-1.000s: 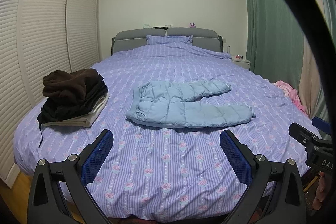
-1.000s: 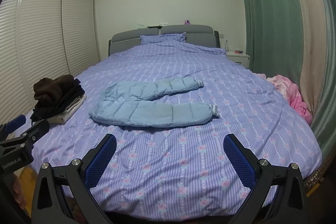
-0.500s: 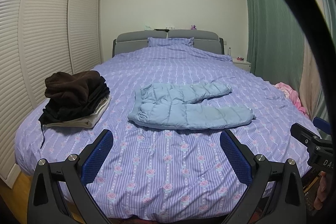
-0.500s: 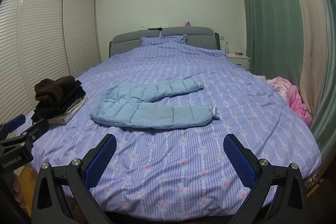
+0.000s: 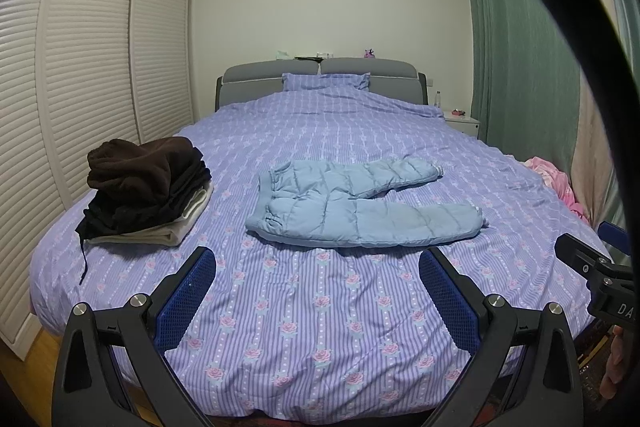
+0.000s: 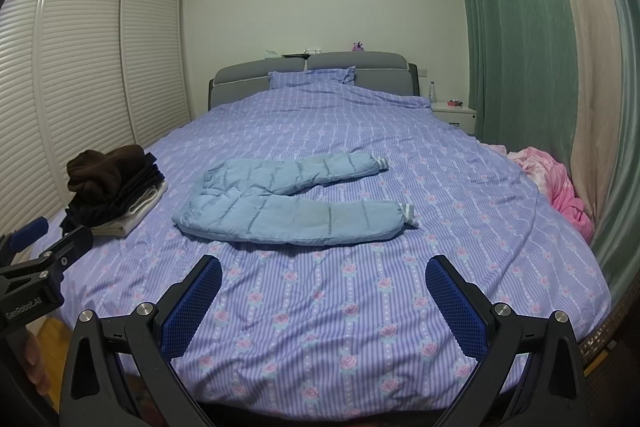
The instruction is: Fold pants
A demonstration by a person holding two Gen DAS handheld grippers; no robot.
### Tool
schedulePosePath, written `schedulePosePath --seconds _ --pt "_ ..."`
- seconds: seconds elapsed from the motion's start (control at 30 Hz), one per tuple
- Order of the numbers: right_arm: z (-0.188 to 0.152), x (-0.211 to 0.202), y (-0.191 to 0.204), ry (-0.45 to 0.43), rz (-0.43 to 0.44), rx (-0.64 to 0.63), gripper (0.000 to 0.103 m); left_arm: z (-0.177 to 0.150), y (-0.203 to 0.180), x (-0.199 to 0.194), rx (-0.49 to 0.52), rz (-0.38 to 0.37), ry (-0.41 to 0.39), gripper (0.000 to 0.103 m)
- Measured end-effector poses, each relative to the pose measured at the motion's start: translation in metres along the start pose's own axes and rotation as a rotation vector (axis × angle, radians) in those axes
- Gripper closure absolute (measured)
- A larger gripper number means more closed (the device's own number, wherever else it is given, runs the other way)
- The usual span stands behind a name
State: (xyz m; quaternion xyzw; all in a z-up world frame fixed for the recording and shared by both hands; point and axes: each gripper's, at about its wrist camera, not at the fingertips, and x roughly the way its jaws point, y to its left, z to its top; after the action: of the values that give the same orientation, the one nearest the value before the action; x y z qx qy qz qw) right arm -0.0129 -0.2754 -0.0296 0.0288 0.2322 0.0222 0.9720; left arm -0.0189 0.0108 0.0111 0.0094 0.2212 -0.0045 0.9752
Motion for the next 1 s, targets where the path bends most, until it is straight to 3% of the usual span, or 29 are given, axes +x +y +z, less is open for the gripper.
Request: schedulePosePath --seconds 0.67,1.0 --pt "0.001 -0.017 0.002 -0.025 0.016 -0.009 0.0 -0.002 0.004 -0.016 0.005 0.004 -0.015 0.0" --pt "-0.006 -0.002 0.008 -0.011 0.013 -0.005 0.0 -0.009 0.013 -0.005 0.014 0.053 -0.002 0.0"
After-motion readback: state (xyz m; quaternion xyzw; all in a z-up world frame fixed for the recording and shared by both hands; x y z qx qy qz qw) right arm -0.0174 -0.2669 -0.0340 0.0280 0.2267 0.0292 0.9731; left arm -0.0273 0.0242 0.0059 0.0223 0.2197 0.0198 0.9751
